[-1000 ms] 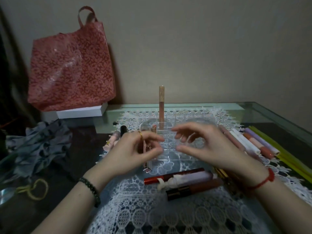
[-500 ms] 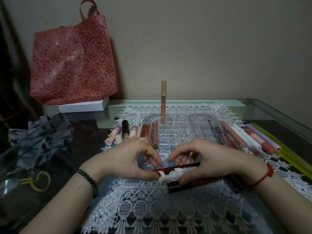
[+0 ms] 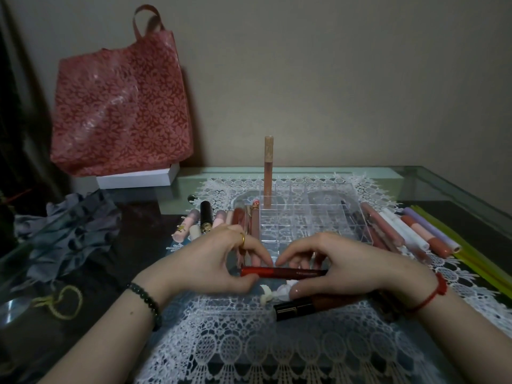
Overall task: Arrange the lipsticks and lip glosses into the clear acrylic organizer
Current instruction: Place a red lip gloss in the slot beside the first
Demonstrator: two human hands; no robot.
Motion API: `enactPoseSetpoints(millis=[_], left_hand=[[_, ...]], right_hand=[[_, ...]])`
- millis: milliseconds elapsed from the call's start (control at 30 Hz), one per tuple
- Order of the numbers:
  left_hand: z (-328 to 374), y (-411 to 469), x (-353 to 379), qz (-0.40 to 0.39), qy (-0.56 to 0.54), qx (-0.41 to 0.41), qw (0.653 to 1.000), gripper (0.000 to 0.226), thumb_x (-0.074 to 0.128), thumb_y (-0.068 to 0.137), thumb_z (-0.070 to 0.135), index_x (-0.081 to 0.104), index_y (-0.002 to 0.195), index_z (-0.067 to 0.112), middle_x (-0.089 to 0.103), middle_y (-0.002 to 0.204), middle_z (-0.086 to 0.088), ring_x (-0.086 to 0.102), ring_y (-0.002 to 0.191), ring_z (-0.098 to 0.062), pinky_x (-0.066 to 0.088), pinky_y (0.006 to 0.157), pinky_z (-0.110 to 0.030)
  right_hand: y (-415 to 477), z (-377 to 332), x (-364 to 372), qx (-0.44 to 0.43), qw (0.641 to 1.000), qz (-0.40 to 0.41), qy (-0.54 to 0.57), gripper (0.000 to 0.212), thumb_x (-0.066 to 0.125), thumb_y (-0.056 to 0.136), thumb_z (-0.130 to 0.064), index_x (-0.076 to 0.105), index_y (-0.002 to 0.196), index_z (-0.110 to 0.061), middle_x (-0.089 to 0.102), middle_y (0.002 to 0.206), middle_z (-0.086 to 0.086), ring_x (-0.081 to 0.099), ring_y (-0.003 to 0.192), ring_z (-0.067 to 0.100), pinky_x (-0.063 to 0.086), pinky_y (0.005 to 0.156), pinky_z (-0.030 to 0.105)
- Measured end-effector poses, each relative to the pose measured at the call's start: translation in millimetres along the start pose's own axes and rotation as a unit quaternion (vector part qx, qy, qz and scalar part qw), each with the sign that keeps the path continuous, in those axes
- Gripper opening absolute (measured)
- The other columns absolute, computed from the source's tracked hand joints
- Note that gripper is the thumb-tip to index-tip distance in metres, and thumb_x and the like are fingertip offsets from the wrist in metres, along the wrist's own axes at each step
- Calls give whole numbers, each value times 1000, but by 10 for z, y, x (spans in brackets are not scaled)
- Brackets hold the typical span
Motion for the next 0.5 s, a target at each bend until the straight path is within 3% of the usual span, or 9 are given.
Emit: enactPoseSetpoints(millis=[67,200,300,433,500], left_hand=[[-3,-1,-41,54,-22,14,998,20,66,71,30,66,90,37,63,82,19,53,86,-2,34,89,-20],[-39,10,-96,153,-98,25,983,20,68,70,31,66,90,35,65,86,13,60,83,-9,46,77,-19],[-54,21,-87,217,-161,31,962,28,75,73,20,64,96,32,68,91,9,63,88,-9,46,80,-17],[-19,105,-107,311,-251,10,917,37,72,66,27,61,101,32,70,85,6,65,83,-7,45,78,-13],[-3,192,-144,332,-263,-1,906,37,70,64,34,60,100,31,71,83,8,65,82,-6,46,77,-13]], right_hand=[[3,2,-16,-7,999,30,28,23,67,78,-35,64,101,-31,57,71,-16,53,65,-3,47,66,20],[11,9,-47,-9,993,76,87,18,64,82,-20,65,99,-26,56,71,-9,52,64,5,50,66,30],[17,-17,-71,-23,986,107,124,17,66,80,-17,66,93,-27,57,73,-4,51,65,9,50,65,30],[14,-50,-233,-33,966,171,190,20,68,77,-8,66,89,-24,61,78,2,54,67,14,51,70,34],[37,-64,-356,-36,956,208,204,19,68,77,-6,66,89,-20,62,78,2,56,68,13,51,70,28]])
Point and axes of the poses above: each hand's wrist, its own y-axis towards the middle knuckle, its own x-axis out of the palm, z = x × y, the point moved 3 cm from there along y, towards the middle knuckle
